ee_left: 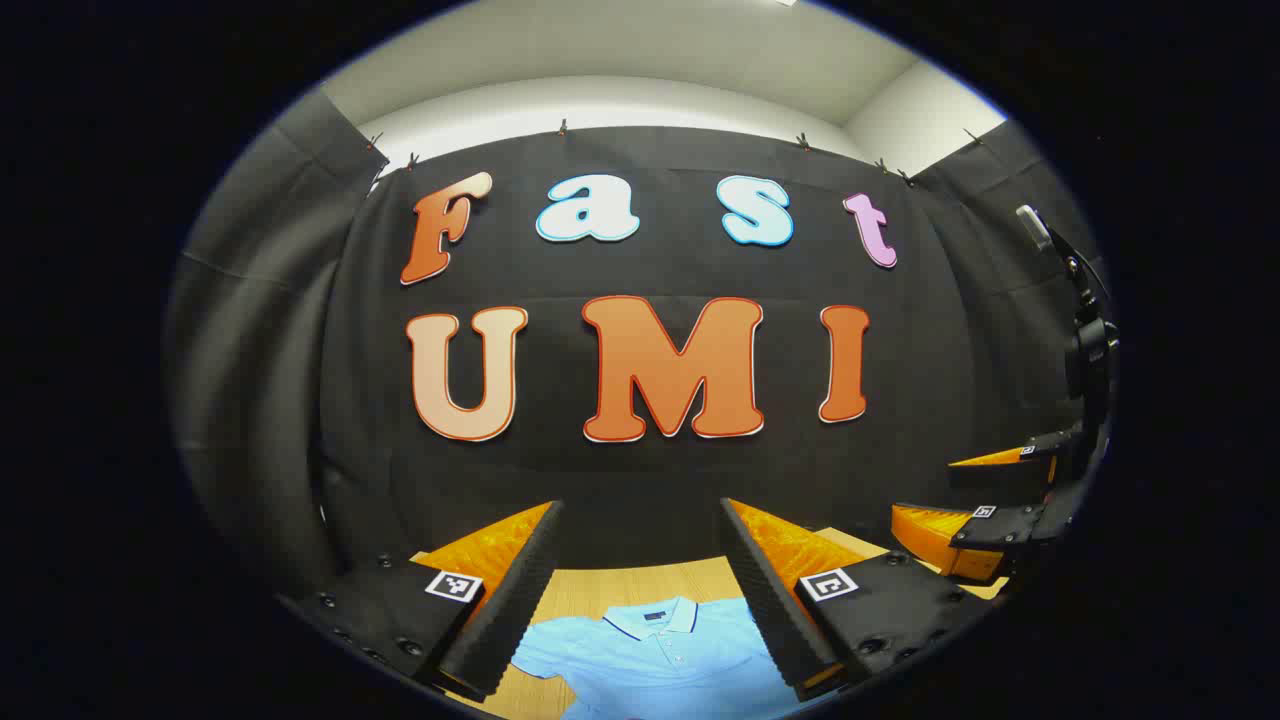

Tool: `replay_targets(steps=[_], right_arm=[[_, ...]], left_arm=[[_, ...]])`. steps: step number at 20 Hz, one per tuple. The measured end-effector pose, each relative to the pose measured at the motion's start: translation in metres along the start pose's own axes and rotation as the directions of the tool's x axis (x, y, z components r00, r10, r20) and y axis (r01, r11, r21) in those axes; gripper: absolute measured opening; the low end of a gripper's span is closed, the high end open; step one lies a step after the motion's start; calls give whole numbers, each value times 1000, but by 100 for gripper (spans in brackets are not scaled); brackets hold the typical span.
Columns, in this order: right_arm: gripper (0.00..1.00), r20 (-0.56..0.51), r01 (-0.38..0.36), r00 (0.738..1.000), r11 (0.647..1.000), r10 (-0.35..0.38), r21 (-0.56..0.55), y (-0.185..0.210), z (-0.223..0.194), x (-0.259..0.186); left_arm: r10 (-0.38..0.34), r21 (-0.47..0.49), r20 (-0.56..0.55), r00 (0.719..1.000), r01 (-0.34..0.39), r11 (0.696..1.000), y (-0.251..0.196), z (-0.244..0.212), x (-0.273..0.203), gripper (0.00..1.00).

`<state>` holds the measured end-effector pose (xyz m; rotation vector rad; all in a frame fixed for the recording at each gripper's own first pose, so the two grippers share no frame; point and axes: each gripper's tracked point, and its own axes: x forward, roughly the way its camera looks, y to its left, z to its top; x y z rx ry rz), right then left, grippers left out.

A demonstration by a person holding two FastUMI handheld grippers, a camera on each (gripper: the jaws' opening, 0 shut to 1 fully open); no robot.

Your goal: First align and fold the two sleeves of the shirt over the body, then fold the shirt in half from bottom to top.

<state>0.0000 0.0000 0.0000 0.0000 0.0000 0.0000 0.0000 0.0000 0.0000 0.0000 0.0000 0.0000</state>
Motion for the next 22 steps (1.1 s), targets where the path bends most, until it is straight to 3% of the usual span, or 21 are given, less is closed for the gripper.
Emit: replay_targets(steps=[16,22], right_arm=[[98,-57,-55,997,998,56,18,-17,-22,25],[98,-71,-119,990,993,120,22,-29,-33,37]], left_arm=[[74,6,10,997,-74,997,-12,7,4,100],[125,45,16,992,-126,991,-31,13,-5,99]])
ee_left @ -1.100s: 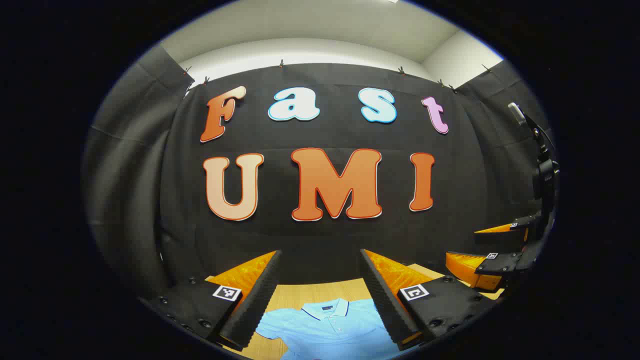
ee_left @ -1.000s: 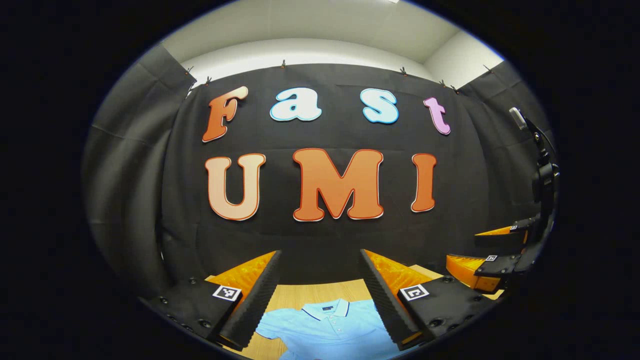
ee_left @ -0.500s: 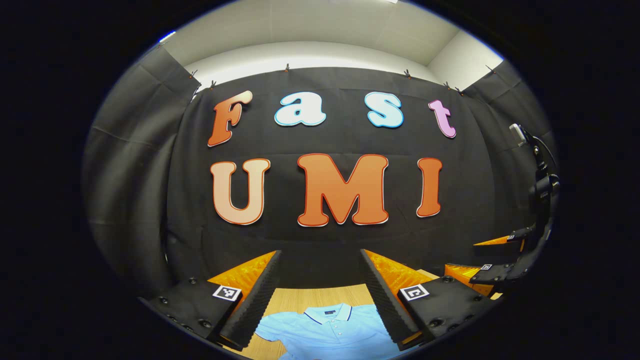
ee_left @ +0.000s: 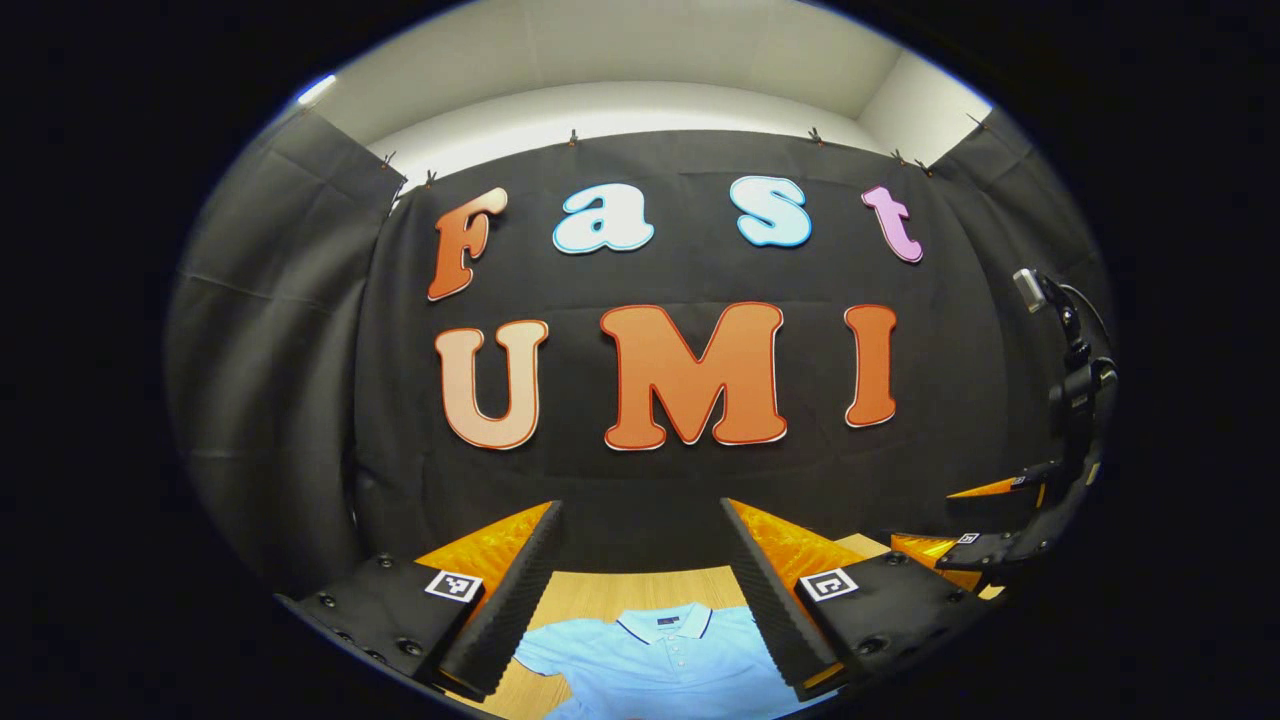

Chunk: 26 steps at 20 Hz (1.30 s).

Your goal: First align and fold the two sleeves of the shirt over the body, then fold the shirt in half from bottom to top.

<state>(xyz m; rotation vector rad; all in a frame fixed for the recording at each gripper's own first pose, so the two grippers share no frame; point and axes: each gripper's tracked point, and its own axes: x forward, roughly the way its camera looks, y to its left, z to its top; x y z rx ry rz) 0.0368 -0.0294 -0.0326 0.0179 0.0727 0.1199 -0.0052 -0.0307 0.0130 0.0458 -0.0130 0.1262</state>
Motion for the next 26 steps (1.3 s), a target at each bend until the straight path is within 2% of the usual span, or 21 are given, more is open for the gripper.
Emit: replay_targets(steps=[6,11,15,17,21,25,26], right_arm=[[99,-96,-39,995,999,39,8,-4,-28,29],[98,-198,0,980,1000,-1,-8,-10,-53,62],[98,-286,2,958,1000,-4,-4,-8,-73,86],[98,-339,3,941,1000,1,11,-7,-88,100],[98,-472,4,881,996,40,91,-5,-122,122],[98,-561,32,828,996,17,77,-11,-151,142],[98,-589,36,808,997,14,74,-12,-160,145]], left_arm=[[11,44,-2,1000,-11,999,-14,6,-9,100],[-10,57,31,999,8,998,-2,7,14,100],[-14,74,41,999,11,997,13,1,41,99],[-15,78,42,999,12,997,21,-1,51,100],[-20,67,6,1000,19,998,32,-22,70,99],[5,67,-18,1000,-4,998,51,-34,84,100],[9,69,-22,1000,-7,998,53,-38,87,100]])
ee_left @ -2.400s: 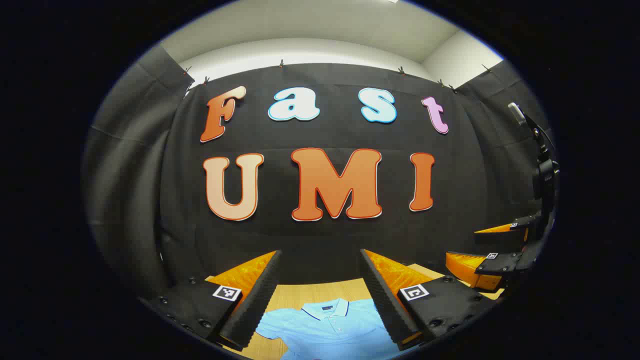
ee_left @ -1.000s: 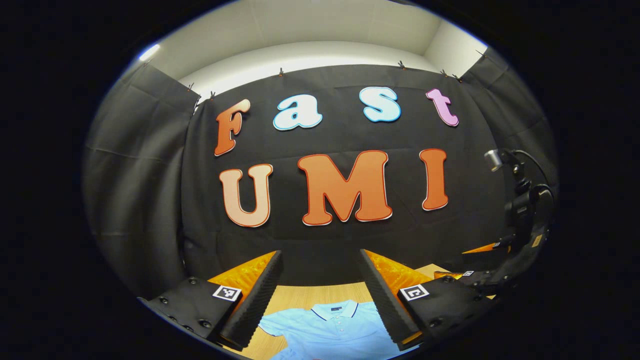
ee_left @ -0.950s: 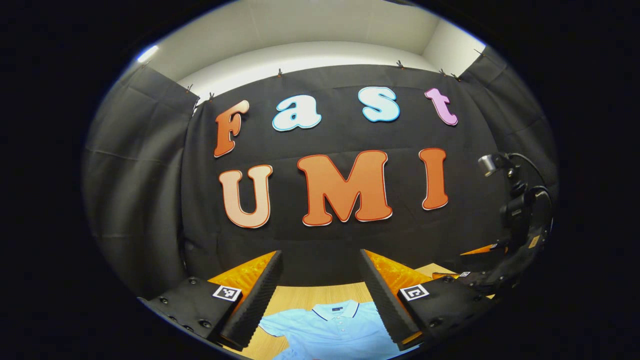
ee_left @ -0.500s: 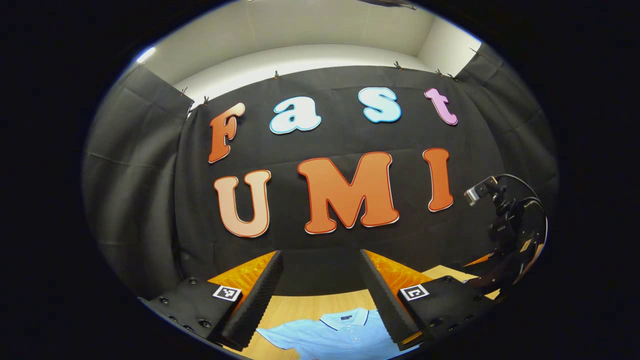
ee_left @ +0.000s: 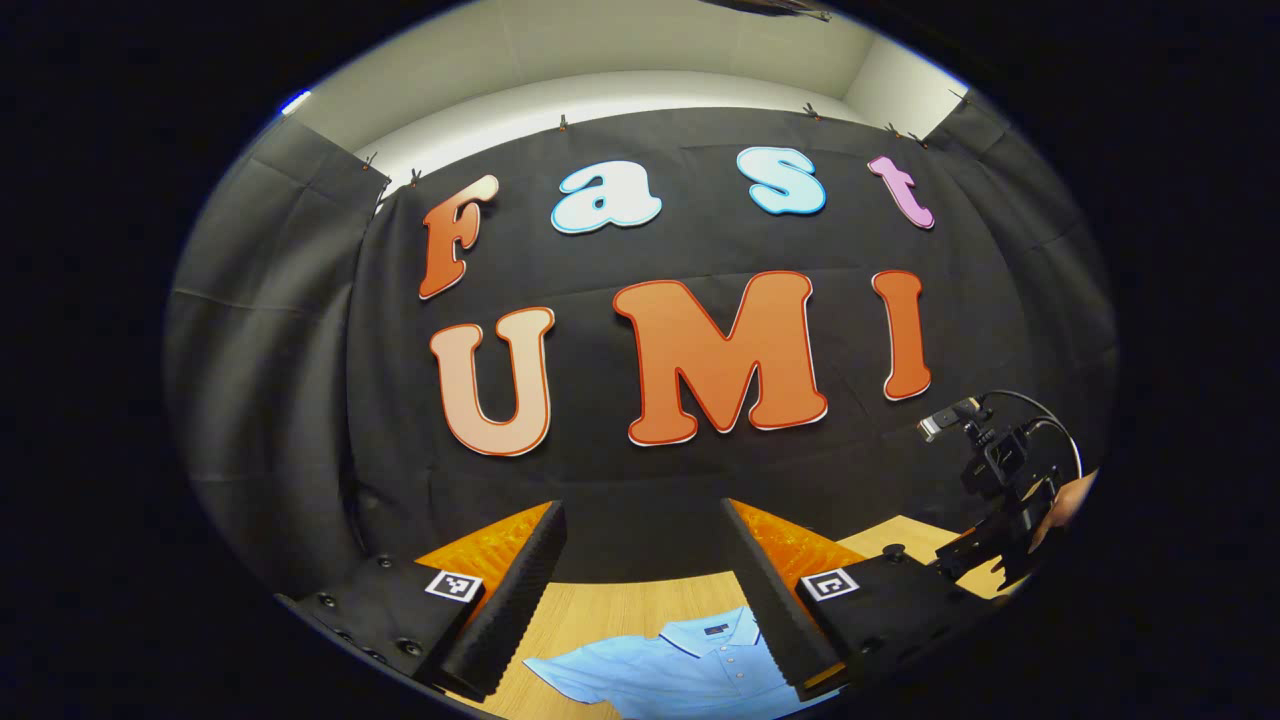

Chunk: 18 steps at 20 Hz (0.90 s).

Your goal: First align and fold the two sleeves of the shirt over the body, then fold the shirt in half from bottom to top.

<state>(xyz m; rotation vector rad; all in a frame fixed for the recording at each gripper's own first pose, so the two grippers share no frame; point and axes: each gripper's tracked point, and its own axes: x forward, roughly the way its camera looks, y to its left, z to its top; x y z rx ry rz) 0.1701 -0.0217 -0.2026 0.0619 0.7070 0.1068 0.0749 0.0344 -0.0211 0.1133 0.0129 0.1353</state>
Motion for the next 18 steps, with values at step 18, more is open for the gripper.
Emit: replay_targets(steps=[18], right_arm=[[85,-411,76,911,994,-38,75,-12,-81,120]], left_arm=[[61,38,-91,994,-58,998,26,-40,31,100]])
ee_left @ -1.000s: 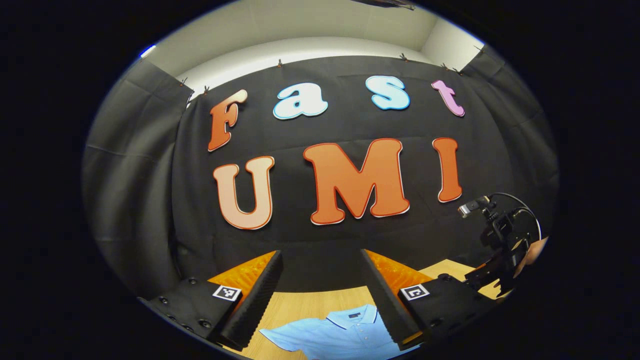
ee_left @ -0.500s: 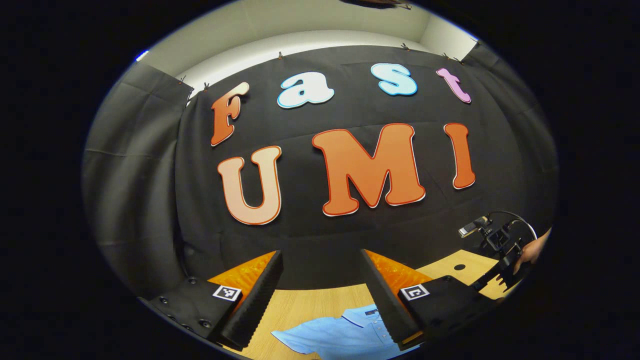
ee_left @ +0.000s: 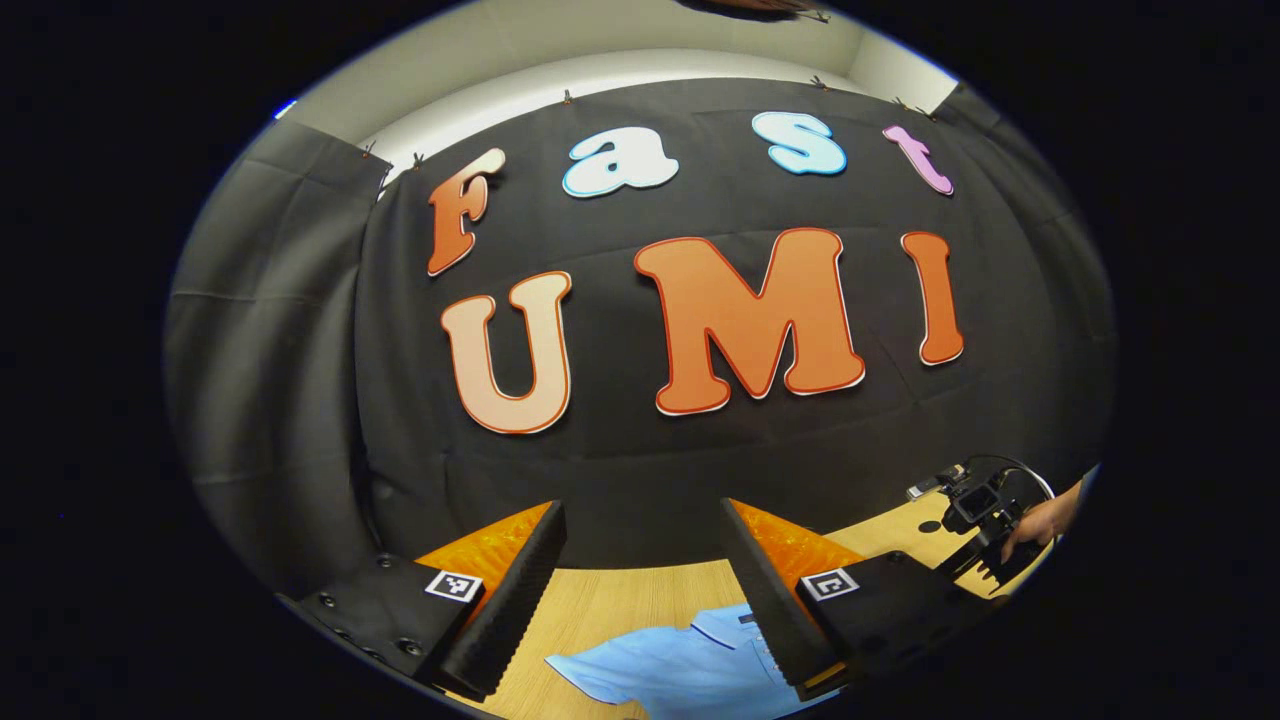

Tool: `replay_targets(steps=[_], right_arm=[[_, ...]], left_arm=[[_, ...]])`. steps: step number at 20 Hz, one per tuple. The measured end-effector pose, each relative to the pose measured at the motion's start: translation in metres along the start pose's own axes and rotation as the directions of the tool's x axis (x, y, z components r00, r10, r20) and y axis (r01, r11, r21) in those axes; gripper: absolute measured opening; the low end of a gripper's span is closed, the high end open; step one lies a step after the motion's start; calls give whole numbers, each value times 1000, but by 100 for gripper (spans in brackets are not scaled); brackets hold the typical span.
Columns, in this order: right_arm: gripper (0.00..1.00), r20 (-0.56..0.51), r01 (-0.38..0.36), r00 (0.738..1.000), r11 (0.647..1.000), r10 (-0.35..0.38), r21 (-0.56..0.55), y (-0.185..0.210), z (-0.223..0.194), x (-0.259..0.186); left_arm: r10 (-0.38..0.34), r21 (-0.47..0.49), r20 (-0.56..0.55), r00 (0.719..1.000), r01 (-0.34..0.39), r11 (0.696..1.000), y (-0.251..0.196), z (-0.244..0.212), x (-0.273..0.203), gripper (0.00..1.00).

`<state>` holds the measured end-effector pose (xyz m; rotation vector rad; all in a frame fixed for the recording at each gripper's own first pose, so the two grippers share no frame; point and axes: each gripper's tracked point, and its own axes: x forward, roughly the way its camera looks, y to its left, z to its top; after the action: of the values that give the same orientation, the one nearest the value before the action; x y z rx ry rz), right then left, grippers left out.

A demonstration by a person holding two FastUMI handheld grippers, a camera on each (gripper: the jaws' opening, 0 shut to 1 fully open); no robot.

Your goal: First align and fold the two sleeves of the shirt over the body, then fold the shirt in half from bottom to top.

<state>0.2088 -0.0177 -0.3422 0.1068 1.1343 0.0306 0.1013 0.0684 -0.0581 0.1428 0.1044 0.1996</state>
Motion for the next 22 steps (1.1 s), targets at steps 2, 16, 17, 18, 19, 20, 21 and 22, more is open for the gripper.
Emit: replay_targets(steps=[2,16,17,18,19,20,21,22], right_arm=[[81,-18,13,1000,1000,-12,18,-2,-1,6],[47,-77,25,997,994,-16,108,9,-2,25],[42,-84,29,996,992,-19,122,8,-4,25],[35,-83,32,996,991,-21,130,8,-2,25],[30,-81,33,997,991,-22,131,8,-3,27],[20,-77,31,997,992,-22,125,8,-2,26],[17,-69,26,997,993,-18,117,8,-2,26],[13,-61,18,998,994,-12,110,8,-1,27]], left_arm=[[13,0,-10,1000,-13,1000,5,-4,3,100],[31,-18,-39,999,-32,999,18,-13,-5,100],[32,-19,-40,999,-33,999,18,-13,-5,100],[32,-20,-39,999,-33,999,19,-12,-7,100],[29,-22,-41,999,-30,999,18,-13,-8,100],[20,-25,-47,999,-21,999,16,-13,-9,100],[9,-27,-54,998,-10,1000,13,-15,-9,100],[0,-33,-56,998,-2,999,11,-14,-11,100]])
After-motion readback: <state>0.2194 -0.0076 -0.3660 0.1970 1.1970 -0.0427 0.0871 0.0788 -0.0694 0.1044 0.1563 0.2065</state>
